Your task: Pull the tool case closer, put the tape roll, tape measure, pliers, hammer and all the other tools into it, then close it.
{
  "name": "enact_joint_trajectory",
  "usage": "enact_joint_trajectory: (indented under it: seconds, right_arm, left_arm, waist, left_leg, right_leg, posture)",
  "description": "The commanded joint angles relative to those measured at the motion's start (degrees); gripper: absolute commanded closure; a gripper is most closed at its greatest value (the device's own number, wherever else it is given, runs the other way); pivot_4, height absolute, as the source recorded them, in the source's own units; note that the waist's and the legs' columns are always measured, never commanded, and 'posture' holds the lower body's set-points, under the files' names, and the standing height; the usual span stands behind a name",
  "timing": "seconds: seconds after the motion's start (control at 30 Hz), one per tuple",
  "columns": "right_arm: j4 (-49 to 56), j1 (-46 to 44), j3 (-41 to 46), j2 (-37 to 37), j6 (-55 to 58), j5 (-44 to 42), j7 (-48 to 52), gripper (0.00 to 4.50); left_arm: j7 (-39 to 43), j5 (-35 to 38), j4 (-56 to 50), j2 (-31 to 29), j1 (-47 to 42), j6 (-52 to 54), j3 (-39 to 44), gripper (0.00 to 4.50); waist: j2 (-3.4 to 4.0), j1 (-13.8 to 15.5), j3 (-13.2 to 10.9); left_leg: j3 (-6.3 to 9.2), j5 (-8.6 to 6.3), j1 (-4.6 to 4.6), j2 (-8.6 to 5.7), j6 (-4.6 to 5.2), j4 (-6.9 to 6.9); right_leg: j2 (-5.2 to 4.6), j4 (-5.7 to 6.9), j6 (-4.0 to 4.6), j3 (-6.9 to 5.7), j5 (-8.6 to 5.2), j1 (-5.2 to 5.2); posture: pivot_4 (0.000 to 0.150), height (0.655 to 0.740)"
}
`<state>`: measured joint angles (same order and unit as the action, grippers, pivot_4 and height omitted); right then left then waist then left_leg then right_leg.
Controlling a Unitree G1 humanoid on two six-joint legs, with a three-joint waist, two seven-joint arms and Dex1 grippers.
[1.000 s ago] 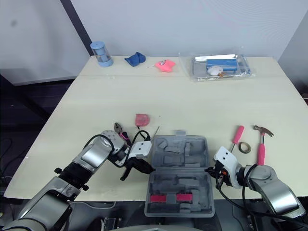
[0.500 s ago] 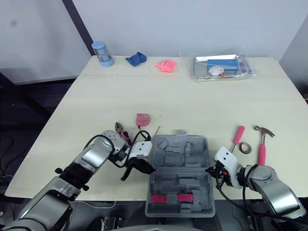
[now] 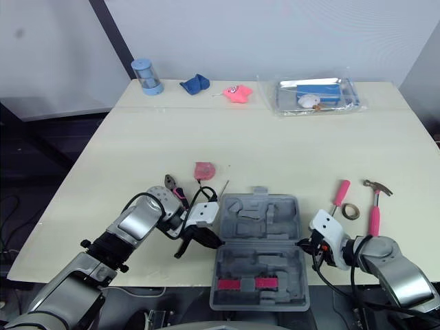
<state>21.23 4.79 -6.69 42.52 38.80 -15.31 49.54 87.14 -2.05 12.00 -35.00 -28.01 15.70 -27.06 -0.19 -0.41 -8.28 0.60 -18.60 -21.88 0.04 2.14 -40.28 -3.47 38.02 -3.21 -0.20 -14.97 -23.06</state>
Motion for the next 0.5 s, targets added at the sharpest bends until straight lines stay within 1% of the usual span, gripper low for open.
enact_joint_trajectory:
  seconds: [0.03, 0.5]
  right_arm:
    - [0.5, 0.4, 1.3, 0.5, -1.0, -0.7, 0.0, 4.44]
    - [0.5, 1.4, 1.9, 1.0, -1.4, -1.1, -0.2, 4.44]
  left_arm:
    - [0.3, 1.0, -0.4, -0.1, -0.7, -0.8, 0.2, 4.50]
    - [0.7, 1.3, 0.4, -2.4, -0.6, -1.7, 0.9, 4.50]
  waist:
    - [0.00, 0.0, 0.0]
    - [0.00, -0.1, 0.0]
  left_leg:
    - [0.00, 0.00, 0.00, 0.00, 0.00, 0.00]
    - [0.00, 0.00, 0.01, 0.00, 0.00, 0.00]
  right_leg:
    - [0.00, 0.00, 0.00, 0.00, 0.00, 0.00]
    - [0.00, 0.00, 0.00, 0.00, 0.00, 0.00]
  posture:
    - [0.150, 0.7400]
    - [0.150, 0.7400]
